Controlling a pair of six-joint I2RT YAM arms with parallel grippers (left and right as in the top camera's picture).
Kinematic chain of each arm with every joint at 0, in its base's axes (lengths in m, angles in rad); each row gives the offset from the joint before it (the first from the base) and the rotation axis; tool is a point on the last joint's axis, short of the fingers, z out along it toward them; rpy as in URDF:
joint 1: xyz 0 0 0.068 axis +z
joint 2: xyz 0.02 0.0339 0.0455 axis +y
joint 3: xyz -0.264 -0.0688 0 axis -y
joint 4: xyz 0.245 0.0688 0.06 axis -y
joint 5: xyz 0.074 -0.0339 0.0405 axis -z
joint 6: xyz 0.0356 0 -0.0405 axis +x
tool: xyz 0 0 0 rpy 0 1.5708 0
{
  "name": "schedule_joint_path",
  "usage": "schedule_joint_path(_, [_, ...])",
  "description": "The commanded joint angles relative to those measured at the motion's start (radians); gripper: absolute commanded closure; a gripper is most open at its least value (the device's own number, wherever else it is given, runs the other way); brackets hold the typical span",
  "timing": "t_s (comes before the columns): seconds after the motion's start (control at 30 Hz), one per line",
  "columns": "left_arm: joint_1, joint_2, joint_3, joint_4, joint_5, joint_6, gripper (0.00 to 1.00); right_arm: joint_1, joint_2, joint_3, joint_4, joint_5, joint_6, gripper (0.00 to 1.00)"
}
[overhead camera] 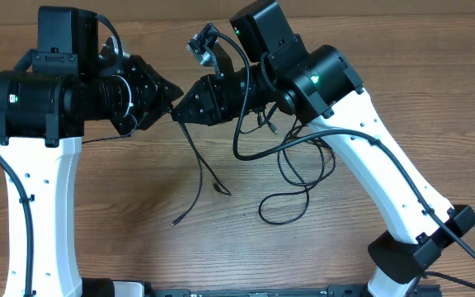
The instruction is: Untangle cables
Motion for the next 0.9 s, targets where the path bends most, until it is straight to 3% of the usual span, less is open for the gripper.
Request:
schedule_joint_path(0.0, [0.005, -0.001, 0.000, 0.002, 0.018, -0.002, 0.77, 0.002, -0.018, 0.020, 0.010, -0.018, -0.011, 0.96])
schedule_joint_path(0.07, [0.005, -0.001, 0.000, 0.001, 0.016, -0.002, 0.80, 0.002, -0.018, 0.020, 0.010, -0.017, -0.011, 0.96])
schedule_joint_path(0.17, [0.005, -0.001, 0.000, 0.002, -0.009, -0.003, 0.95, 0.002, -0.018, 0.020, 0.009, -0.017, -0.011, 0.96])
schedule_joint_path(0.43, [0.004, -0.002, 0.000, 0.008, -0.063, 0.009, 0.96, 0.000, -0.018, 0.020, -0.010, 0.027, -0.011, 0.95])
schedule_joint_path(0.53, [0.004, -0.003, 0.008, 0.037, -0.063, 0.037, 0.96, -0.010, -0.018, 0.020, -0.074, 0.166, -0.011, 0.63])
schedule_joint_path(0.6, [0.004, -0.008, 0.027, 0.066, -0.063, 0.089, 0.96, -0.024, -0.018, 0.020, -0.142, 0.296, -0.011, 0.36])
schedule_joint_path(0.7, [0.003, -0.012, 0.074, 0.099, -0.064, 0.161, 0.96, -0.047, -0.018, 0.020, -0.238, 0.448, -0.011, 0.13])
schedule_joint_path(0.73, [0.002, -0.012, 0.113, 0.121, -0.064, 0.209, 0.96, -0.062, -0.018, 0.020, -0.283, 0.505, -0.011, 0.00])
schedule_joint_path(0.87, [0.002, -0.012, 0.183, 0.134, -0.064, 0.288, 0.96, -0.095, -0.018, 0.020, -0.325, 0.519, -0.011, 0.00])
